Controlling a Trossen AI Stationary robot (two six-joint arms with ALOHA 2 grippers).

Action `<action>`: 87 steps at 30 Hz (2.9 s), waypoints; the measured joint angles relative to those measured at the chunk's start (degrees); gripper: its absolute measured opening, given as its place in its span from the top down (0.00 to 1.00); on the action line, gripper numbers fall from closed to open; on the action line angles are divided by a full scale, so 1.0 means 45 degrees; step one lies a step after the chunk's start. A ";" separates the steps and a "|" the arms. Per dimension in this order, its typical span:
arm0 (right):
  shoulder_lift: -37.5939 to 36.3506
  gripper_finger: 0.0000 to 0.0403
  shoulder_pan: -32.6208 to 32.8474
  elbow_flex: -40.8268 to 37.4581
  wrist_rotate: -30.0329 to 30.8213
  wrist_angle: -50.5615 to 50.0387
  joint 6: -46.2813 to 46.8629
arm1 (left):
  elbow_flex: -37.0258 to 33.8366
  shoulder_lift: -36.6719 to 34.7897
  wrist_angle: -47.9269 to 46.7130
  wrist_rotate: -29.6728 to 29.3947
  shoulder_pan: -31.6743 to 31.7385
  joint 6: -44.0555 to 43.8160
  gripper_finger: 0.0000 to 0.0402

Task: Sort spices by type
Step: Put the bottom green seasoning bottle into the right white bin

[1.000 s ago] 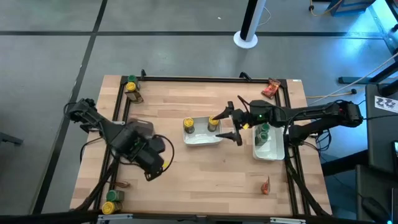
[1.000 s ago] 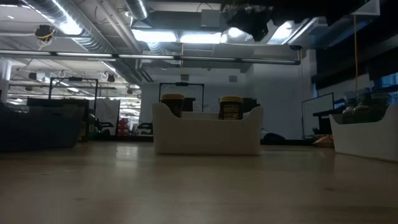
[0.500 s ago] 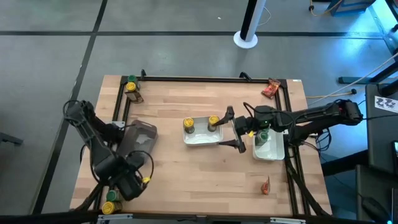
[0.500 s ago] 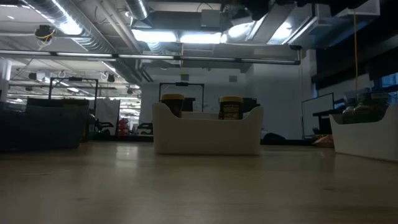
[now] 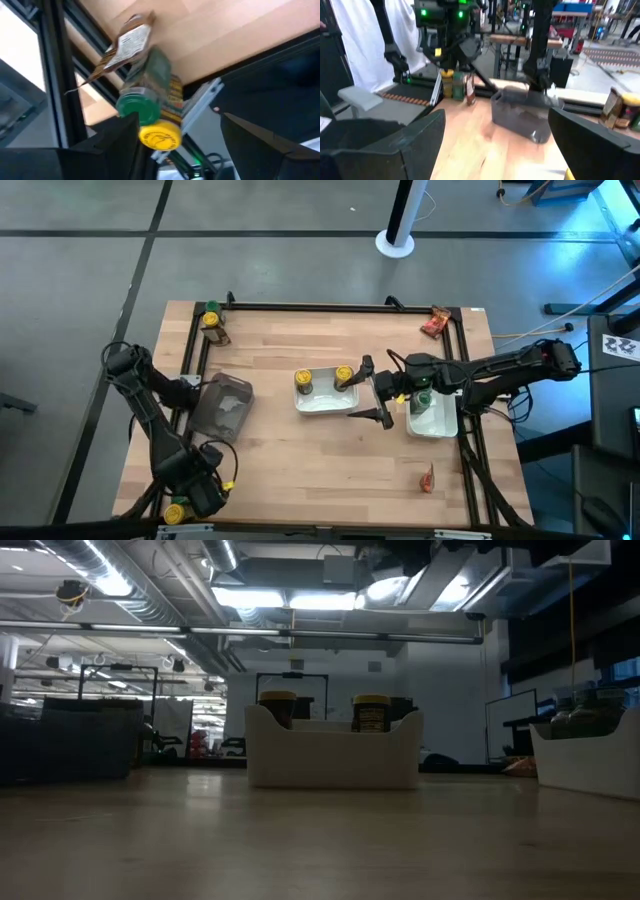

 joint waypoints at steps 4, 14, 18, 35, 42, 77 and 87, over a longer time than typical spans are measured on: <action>0.0170 0.13 0.0096 0.0000 0.0181 0.0170 -0.0005 | -0.0559 -0.0015 0.0646 0.0077 -0.0285 0.0122 0.34; 0.0170 0.13 0.0076 0.0000 0.0191 0.0189 -0.0044 | -0.1730 -0.0015 0.1251 0.1301 -0.0525 0.0176 0.34; 0.0170 0.13 0.0072 0.0000 0.0191 0.0189 -0.0044 | -0.1961 -0.0015 0.1426 0.1495 -0.0607 0.0075 0.34; 0.0170 0.13 0.0072 0.0000 0.0191 0.0184 -0.0049 | -0.2735 -0.0053 0.2425 0.1861 -0.1063 -0.0052 0.34; 0.0170 0.13 0.0072 0.0000 0.0191 0.0184 -0.0049 | -0.2735 -0.0062 0.2427 0.1773 -0.0847 0.0321 0.34; 0.0165 0.13 0.0067 0.0000 0.0190 0.0111 -0.0058 | -0.2769 -0.0233 0.1866 0.1267 -0.1210 0.0096 0.34; 0.0163 0.13 0.0067 0.0000 0.0190 0.0111 -0.0058 | -0.2759 0.0455 0.1925 0.1434 -0.1229 0.0837 0.34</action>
